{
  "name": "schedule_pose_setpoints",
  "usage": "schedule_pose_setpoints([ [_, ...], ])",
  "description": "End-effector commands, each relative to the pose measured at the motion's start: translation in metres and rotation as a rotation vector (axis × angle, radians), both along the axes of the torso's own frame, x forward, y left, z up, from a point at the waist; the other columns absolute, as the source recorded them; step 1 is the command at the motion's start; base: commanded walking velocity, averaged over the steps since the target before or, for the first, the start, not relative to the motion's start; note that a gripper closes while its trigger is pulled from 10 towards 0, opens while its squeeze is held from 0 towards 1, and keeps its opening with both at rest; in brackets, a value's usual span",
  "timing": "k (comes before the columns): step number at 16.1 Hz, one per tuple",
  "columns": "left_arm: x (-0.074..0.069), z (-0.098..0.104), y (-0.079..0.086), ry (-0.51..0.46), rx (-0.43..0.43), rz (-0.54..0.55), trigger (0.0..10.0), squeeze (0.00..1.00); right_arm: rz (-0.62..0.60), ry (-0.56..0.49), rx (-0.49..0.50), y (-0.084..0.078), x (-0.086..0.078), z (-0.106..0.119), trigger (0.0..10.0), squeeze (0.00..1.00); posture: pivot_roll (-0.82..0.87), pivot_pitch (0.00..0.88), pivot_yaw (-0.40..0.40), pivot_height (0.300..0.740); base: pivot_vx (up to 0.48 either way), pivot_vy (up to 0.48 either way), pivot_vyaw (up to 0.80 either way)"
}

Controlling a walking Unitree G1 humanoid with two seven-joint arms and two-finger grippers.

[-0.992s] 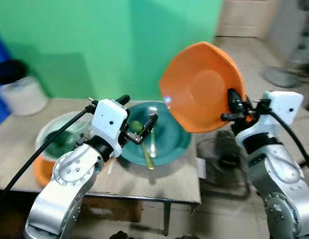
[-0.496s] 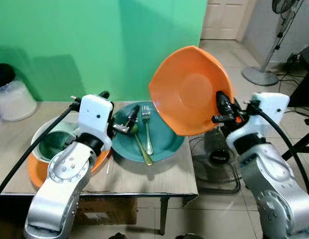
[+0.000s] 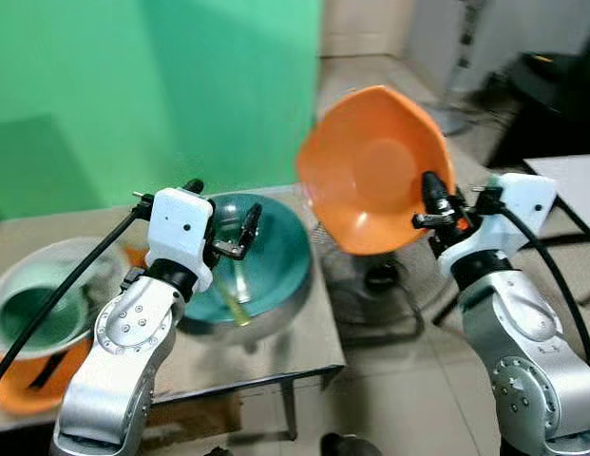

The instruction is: Setting the table

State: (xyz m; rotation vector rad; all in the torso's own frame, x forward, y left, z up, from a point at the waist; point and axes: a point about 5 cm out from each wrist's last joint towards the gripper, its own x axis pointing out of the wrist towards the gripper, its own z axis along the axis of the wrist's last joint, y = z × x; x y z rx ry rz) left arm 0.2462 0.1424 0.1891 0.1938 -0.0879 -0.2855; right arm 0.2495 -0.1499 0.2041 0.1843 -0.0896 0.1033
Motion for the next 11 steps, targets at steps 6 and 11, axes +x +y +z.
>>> schedule_pose_setpoints([
  [6, 0.0031, 0.0052, 0.0008, -0.033, -0.014, 0.019, 10.0, 0.00, -0.025, -0.036, 0.017, -0.0028, -0.0030, 0.0060, 10.0, 0.00, 0.09, 0.000, 0.017, 0.740, 0.000, -0.053, -0.80],
  [11, 0.0026, 0.0049, -0.0002, -0.033, -0.016, 0.018, 10.0, 0.00, -0.024, -0.025, 0.021, -0.0023, -0.0044, 0.0042, 10.0, 0.00, 0.09, 0.000, 0.014, 0.740, 0.000, -0.338, -0.80],
])
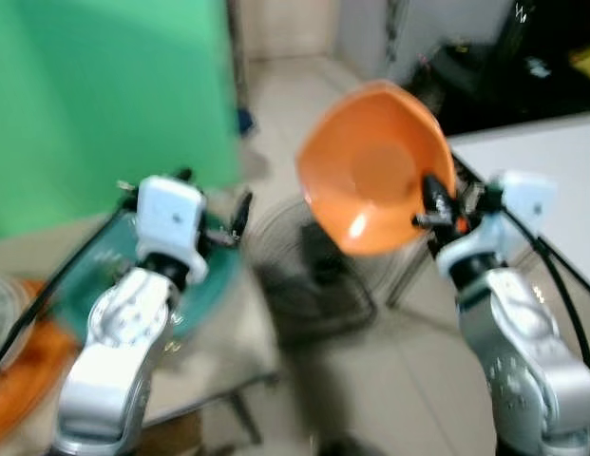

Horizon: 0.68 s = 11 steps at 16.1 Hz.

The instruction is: Setting the table

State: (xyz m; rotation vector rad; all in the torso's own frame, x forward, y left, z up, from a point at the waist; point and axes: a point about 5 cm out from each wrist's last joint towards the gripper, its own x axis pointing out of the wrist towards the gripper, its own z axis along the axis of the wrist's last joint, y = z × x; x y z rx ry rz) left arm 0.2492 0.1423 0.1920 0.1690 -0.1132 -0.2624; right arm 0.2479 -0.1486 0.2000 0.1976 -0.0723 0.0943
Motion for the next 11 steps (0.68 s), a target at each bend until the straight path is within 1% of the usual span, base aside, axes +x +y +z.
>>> schedule_pose_setpoints([
  [1, -0.001, 0.002, 0.000, -0.009, 0.012, -0.003, 10.0, 0.00, -0.017, -0.042, 0.008, -0.003, -0.003, 0.008, 10.0, 0.00, 0.09, 0.000, 0.014, 0.740, 0.000, -0.341, -0.80],
  [3, -0.001, 0.001, 0.000, -0.006, 0.012, -0.004, 10.0, 0.00, -0.013, -0.034, 0.010, -0.003, -0.003, 0.007, 10.0, 0.00, 0.09, 0.000, 0.013, 0.740, 0.000, -0.309, -0.80],
  [9, 0.000, -0.003, 0.001, 0.022, 0.007, -0.014, 10.0, 0.00, 0.010, 0.003, 0.016, 0.000, -0.005, 0.000, 10.0, 0.00, 0.09, 0.000, 0.018, 0.740, 0.000, 0.000, -0.80],
  [11, 0.000, -0.008, 0.001, 0.040, 0.002, -0.018, 10.0, 0.00, 0.025, 0.029, 0.030, 0.002, -0.007, -0.005, 10.0, 0.00, 0.09, 0.000, 0.021, 0.740, 0.000, 0.000, 0.00],
])
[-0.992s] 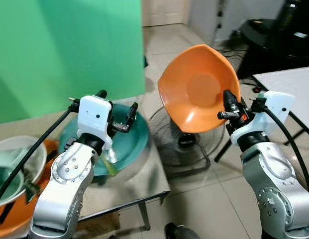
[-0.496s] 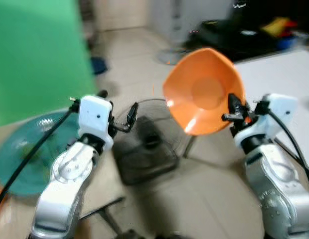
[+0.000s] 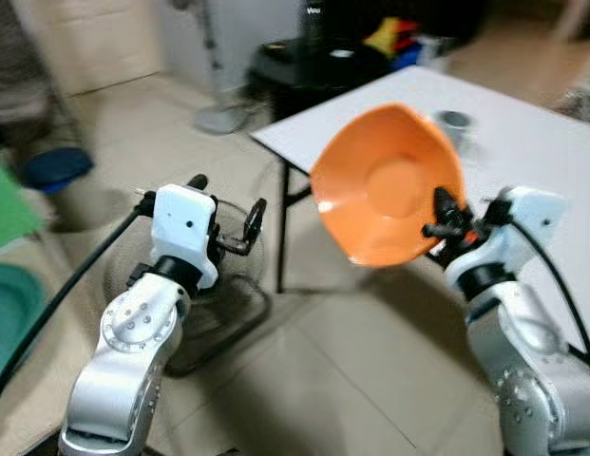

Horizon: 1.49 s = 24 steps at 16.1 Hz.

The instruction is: Setting the table

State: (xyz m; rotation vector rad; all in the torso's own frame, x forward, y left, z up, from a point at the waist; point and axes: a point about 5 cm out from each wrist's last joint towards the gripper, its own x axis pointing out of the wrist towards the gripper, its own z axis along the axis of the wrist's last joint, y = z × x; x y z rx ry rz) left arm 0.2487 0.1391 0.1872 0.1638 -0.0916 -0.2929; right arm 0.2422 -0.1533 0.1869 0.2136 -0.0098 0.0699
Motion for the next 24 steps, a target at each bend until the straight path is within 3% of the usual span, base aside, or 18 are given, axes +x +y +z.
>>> schedule_pose_setpoints([
  [1, 0.000, -0.004, 0.004, 0.021, -0.003, 0.009, 10.0, 0.00, 0.050, -0.028, 0.018, 0.007, -0.002, 0.006, 10.0, 0.00, 0.09, 0.000, 0.021, 0.740, 0.000, 0.000, 0.00],
  [5, -0.001, -0.023, 0.007, 0.098, -0.011, 0.018, 10.0, 0.00, 0.118, 0.036, 0.023, 0.013, -0.003, -0.006, 10.0, 0.00, 0.10, 0.000, 0.019, 0.740, 0.000, 0.000, 0.00],
  [9, 0.001, -0.030, 0.010, 0.113, 0.026, 0.018, 10.0, 0.00, 0.135, 0.117, -0.063, 0.009, -0.004, -0.026, 10.0, 0.00, 0.10, 0.000, 0.020, 0.740, 0.000, 0.000, 0.00],
  [12, 0.001, -0.040, 0.012, 0.127, 0.018, 0.028, 10.0, 0.00, 0.090, 0.142, -0.042, -0.002, -0.012, -0.041, 10.0, 0.00, 0.10, 0.000, 0.023, 0.740, 0.000, 0.000, 0.00],
  [17, -0.002, -0.081, 0.024, 0.238, -0.016, 0.089, 10.0, 0.00, 0.055, 0.182, -0.129, -0.031, -0.042, -0.075, 10.0, 0.00, 0.08, 0.000, 0.045, 0.740, 0.000, 0.000, 0.00],
  [24, -0.017, -0.104, 0.033, 0.286, -0.068, 0.149, 10.0, 0.00, -0.028, 0.213, -0.057, -0.028, -0.044, -0.089, 10.0, 0.00, 0.08, 0.000, 0.033, 0.740, 0.000, 0.000, 0.00],
])
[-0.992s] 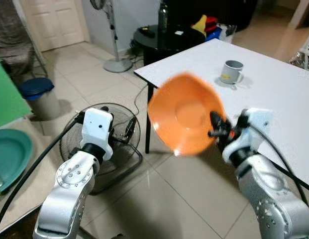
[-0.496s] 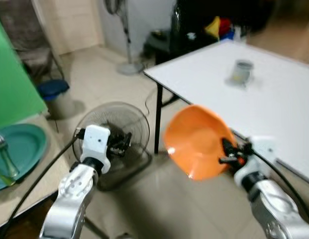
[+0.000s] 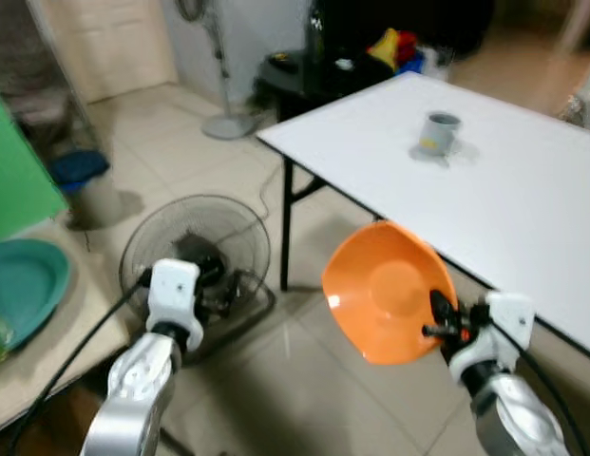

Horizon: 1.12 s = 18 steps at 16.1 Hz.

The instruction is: Setting the table

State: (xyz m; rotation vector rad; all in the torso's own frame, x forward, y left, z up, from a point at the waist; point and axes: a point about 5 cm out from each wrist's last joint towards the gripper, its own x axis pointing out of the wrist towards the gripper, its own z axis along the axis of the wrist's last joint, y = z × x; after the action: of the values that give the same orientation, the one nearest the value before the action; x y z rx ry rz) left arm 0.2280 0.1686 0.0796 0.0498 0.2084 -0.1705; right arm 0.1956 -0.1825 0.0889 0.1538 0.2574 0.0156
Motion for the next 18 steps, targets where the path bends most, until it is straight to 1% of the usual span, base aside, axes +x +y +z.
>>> schedule_pose_setpoints([
  [1, 0.0015, 0.0018, 0.0065, -0.011, 0.021, 0.014, 10.0, 0.00, -0.011, -0.054, 0.000, -0.0011, 0.0053, 0.0074, 10.0, 0.00, 0.08, 0.000, 0.033, 0.740, 0.000, 0.000, 0.00],
  [4, -0.0013, 0.0029, 0.0071, -0.018, 0.029, -0.006, 10.0, 0.00, -0.012, -0.058, 0.002, -0.0025, 0.0077, 0.0088, 10.0, 0.00, 0.09, 0.000, 0.027, 0.740, 0.000, 0.000, 0.00],
  [5, -0.0017, 0.0027, 0.0099, -0.022, 0.038, -0.003, 10.0, 0.00, -0.012, -0.054, -0.002, -0.0024, 0.0090, 0.0070, 10.0, 0.00, 0.09, 0.000, 0.023, 0.740, 0.000, 0.000, 0.00],
  [9, 0.0041, 0.0046, 0.0086, -0.038, 0.059, -0.041, 10.0, 0.00, -0.020, -0.039, 0.005, -0.0003, 0.0100, 0.0025, 10.0, 0.00, 0.08, 0.000, 0.036, 0.740, 0.000, 0.000, 0.00],
  [10, 0.0049, 0.0042, 0.0065, -0.034, 0.058, -0.056, 10.0, 0.00, -0.028, -0.038, 0.004, -0.0002, 0.0094, 0.0030, 10.0, 0.00, 0.07, 0.000, 0.054, 0.740, 0.000, 0.000, 0.00],
  [11, 0.0048, 0.0048, 0.0047, -0.035, 0.059, -0.070, 10.0, 0.00, -0.028, -0.042, 0.003, 0.0003, 0.0093, 0.0039, 10.0, 0.00, 0.06, 0.000, 0.056, 0.740, 0.000, 0.000, 0.00],
  [18, 0.0035, 0.0048, 0.0079, -0.039, 0.056, -0.045, 10.0, 0.00, -0.022, -0.043, -0.004, 0.0026, 0.0108, 0.0035, 10.0, 0.00, 0.08, 0.000, 0.043, 0.740, 0.000, 0.000, 0.00],
])
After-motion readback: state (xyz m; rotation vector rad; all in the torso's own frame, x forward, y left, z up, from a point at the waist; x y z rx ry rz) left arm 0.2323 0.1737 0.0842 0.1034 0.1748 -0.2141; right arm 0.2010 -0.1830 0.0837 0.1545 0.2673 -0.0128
